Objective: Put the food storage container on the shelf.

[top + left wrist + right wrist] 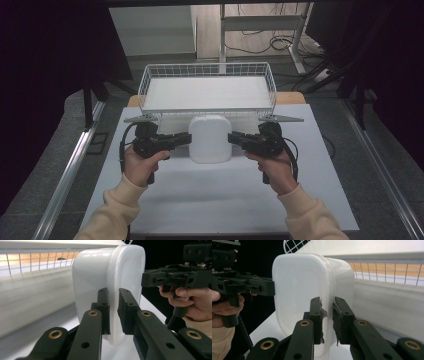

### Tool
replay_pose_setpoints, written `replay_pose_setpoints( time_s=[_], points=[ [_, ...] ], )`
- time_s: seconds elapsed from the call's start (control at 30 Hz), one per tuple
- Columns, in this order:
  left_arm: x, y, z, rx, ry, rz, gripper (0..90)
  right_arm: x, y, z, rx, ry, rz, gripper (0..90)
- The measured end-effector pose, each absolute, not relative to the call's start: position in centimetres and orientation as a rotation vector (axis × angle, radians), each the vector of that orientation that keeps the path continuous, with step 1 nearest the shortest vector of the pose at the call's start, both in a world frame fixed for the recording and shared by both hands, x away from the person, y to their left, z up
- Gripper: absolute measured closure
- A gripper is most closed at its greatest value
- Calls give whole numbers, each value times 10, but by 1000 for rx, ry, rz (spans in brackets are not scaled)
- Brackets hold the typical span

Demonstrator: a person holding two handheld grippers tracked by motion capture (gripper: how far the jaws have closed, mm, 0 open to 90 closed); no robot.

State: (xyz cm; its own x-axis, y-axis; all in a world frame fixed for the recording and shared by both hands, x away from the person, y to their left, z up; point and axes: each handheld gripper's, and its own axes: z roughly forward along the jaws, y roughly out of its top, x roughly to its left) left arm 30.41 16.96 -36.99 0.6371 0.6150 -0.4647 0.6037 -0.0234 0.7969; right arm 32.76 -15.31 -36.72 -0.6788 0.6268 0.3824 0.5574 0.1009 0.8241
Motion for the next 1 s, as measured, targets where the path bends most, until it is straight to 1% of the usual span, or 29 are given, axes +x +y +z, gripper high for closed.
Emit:
replay_pose_setpoints(
  time_s=[0.37,0.6,1.0],
  points=[
    [314,177,-349,1679,998,34,805,337,-147,-346,1199,2273,1678,783],
    [324,178,-334,1688,993,75,803,347,-143,-332,1173,2257,1680,784],
    [337,180,-317,1678,991,97,802,362,-140,-315,1151,2251,1687,785]
  ],
)
